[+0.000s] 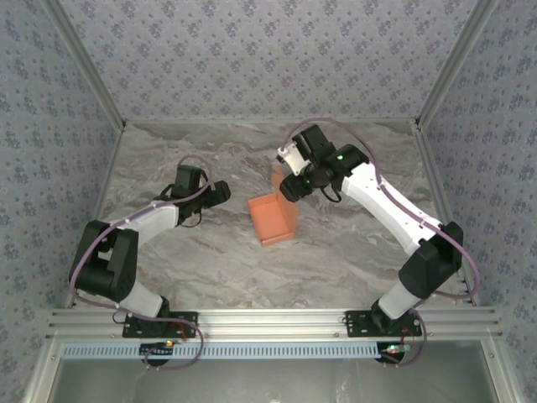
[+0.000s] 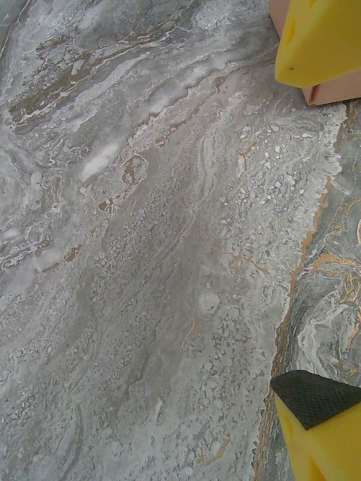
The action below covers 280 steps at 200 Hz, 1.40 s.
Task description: Fold the paper box
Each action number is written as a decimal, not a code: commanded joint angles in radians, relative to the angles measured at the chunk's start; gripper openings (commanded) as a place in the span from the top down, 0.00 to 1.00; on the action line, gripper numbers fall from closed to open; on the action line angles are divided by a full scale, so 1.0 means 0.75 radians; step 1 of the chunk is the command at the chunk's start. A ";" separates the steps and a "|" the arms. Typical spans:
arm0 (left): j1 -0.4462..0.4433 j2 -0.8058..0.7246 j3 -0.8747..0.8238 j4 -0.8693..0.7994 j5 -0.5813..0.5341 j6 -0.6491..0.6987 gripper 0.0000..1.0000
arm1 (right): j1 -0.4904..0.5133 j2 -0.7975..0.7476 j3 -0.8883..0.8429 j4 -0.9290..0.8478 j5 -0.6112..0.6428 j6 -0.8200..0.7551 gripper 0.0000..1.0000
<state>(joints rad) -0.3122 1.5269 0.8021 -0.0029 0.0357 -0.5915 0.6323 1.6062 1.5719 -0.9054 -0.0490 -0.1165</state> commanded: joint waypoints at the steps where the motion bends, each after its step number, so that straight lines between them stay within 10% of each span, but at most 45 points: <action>1: 0.003 -0.017 0.019 0.007 -0.007 0.023 0.01 | 0.029 0.105 0.011 0.017 -0.005 0.051 0.43; 59: 0.003 -0.115 -0.049 0.048 -0.046 0.052 0.01 | 0.045 0.228 0.070 -0.016 0.178 -0.201 0.89; 136: -0.009 -0.283 -0.339 0.421 0.125 0.212 0.01 | 0.069 0.316 0.047 0.129 0.111 -1.041 0.87; 167: -0.075 -0.301 -0.405 0.555 0.231 0.326 0.01 | 0.056 0.334 0.014 0.262 0.065 -1.228 0.73; 216: -0.199 -0.255 -0.552 0.868 0.178 0.255 0.01 | -0.025 -0.049 -0.276 0.707 -0.228 -0.854 0.51; 225: -0.200 -0.269 -0.551 0.854 0.149 0.263 0.01 | -0.051 -0.130 -0.330 0.739 -0.225 -0.754 0.40; 233: -0.200 -0.285 -0.525 0.787 0.138 0.294 0.01 | -0.073 -0.196 -0.384 0.774 -0.210 -0.644 0.01; 280: -0.201 -0.282 -0.422 0.717 0.272 0.569 0.01 | -0.290 -0.538 -0.964 1.147 -0.473 0.027 0.00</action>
<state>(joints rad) -0.4587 1.3239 0.4431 0.5053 0.1852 -0.2874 0.4965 1.2503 1.0443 -0.2089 -0.2268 -0.4278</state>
